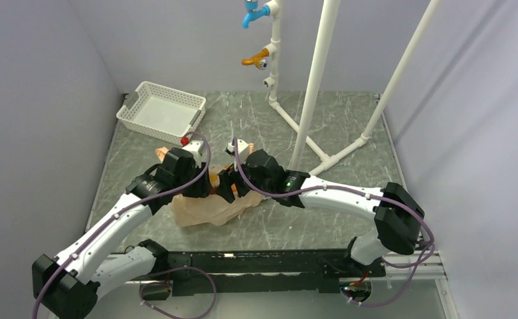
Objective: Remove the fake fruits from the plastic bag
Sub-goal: Adjust the plastic bag at the center of the board.
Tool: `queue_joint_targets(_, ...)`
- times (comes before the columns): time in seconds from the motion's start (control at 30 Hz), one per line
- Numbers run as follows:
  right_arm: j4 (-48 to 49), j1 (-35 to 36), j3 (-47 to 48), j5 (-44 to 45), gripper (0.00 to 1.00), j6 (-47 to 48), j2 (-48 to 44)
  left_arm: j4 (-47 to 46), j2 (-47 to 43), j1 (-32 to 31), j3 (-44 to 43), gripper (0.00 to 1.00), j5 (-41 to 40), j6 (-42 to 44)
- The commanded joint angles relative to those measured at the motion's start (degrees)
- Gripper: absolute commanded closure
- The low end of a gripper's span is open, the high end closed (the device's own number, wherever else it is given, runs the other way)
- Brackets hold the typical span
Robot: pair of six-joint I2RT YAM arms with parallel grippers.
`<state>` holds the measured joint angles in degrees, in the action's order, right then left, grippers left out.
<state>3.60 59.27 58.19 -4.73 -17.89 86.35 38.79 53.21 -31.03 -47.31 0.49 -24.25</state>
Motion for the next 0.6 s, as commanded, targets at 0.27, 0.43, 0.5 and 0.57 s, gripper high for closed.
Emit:
queue_joint_targets(0.27, -4.85, 2.99, -4.13, 14.13, 0.00, 9.91, 4.44, 1.18, 2.33, -0.57, 4.11, 0.01, -8.47, -2.72)
queue_joint_targets(0.43, -5.79, 3.13, -8.69, 12.79, 0.01, 9.16, 2.35, -3.49, 1.09, -0.59, 4.71, 0.01, -6.36, -3.10)
queue_joint_targets(0.5, -4.06, 3.14, -10.64, 8.44, 0.07, 8.33, -0.14, -6.01, 1.61, -0.59, 5.06, 0.07, -2.76, -2.42)
queue_joint_targets(0.57, 0.34, 3.14, -12.88, 4.25, 0.09, 7.60, -3.29, -7.70, 2.28, -0.53, 5.18, 0.08, -1.08, -1.92)
